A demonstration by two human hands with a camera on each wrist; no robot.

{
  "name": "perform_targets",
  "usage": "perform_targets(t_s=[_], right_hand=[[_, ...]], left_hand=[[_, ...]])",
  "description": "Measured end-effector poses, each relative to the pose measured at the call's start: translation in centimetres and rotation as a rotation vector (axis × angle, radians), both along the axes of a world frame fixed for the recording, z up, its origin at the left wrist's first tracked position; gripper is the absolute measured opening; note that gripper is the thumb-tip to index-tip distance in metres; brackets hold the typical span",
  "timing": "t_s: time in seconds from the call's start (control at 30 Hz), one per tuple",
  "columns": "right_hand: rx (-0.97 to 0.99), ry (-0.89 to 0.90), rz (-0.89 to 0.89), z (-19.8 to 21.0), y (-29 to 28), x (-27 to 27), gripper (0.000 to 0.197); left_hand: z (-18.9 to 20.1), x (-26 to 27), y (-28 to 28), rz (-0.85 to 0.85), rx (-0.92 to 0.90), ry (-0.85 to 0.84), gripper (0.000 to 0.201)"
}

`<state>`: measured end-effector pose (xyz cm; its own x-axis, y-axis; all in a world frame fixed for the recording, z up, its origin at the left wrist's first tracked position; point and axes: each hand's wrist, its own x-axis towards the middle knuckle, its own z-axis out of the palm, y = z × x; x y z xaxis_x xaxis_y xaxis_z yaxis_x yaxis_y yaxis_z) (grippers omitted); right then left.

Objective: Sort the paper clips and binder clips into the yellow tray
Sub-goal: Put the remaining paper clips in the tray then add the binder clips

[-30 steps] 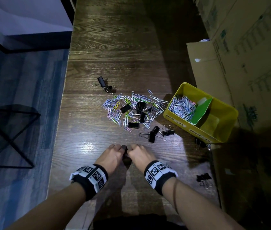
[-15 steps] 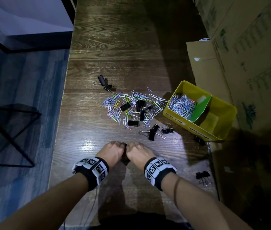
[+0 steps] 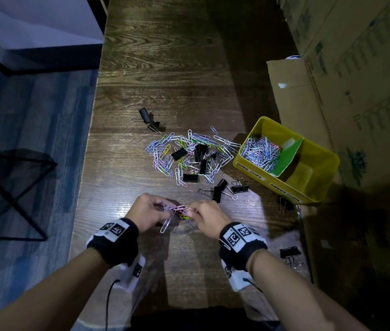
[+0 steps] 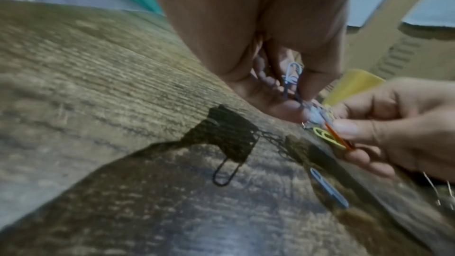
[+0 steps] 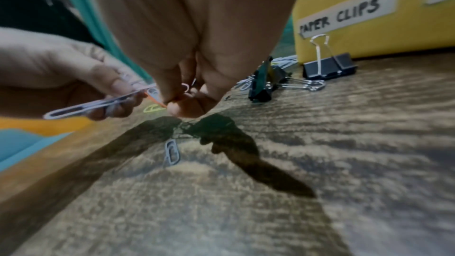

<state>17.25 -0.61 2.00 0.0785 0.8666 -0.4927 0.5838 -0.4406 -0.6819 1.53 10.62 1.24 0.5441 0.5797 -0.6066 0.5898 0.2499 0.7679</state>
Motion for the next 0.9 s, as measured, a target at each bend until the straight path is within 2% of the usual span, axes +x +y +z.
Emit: perform_targets(t_s=[0.13, 0.27, 0.43, 0.5, 0.57, 0.6, 0.7, 0.77, 0.83, 0.87, 0.9], right_hand=[[-0.055, 0.183, -0.124, -0.5, -0.7, 1.3, 0.024], [-0.118, 0.502, -0.293, 0.0, -1.5, 2.1, 0.024], [-0.117, 0.759, -0.410, 0.3, -2.1, 2.7, 0.016], [-0.076, 0.816, -0.433, 0.6, -2.3, 2.7, 0.007], [-0.043, 0.853, -0.449, 0.6, -2.5, 2.8, 0.011], [-0.037, 0.870, -0.456, 0.6, -2.6, 2.8, 0.012], [-0.034, 0.906, -0.484, 0.7, -2.8, 2.9, 0.013], [-0.024, 0.914, -0.499, 0.7, -3.1, 3.2, 0.013], [-0.009, 0.928, -0.516, 0.9, -3.3, 3.5, 0.007], [-0.004, 0.921, -0.525, 1.0, -3.4, 3.6, 0.009], [-0.008, 0.885, -0.532, 1.0, -3.5, 3.7, 0.020]], left_hand=[[0.2, 0.0, -0.1, 0.239, -0.201, -0.133, 0.027], [0.0, 0.2, -0.2, 0.430, -0.529, -0.300, 0.013], [-1.0, 1.2, -1.1, 0.536, -0.824, -0.465, 0.040], [-1.1, 1.8, -1.6, 0.546, -0.856, -0.489, 0.032], [-1.0, 2.3, -2.0, 0.537, -0.851, -0.455, 0.010], [-0.8, 2.4, -2.2, 0.515, -0.841, -0.435, 0.007], [-0.2, 3.0, -2.5, 0.418, -0.719, -0.306, 0.016], [-0.2, 3.4, -2.8, 0.257, -0.458, -0.139, 0.020], [-0.6, 3.4, -3.0, -0.068, -0.053, 0.004, 0.024], [-0.7, 3.2, -3.1, -0.272, 0.128, 0.049, 0.020], [-0.8, 3.1, -3.1, -0.473, 0.260, 0.096, 0.014]])
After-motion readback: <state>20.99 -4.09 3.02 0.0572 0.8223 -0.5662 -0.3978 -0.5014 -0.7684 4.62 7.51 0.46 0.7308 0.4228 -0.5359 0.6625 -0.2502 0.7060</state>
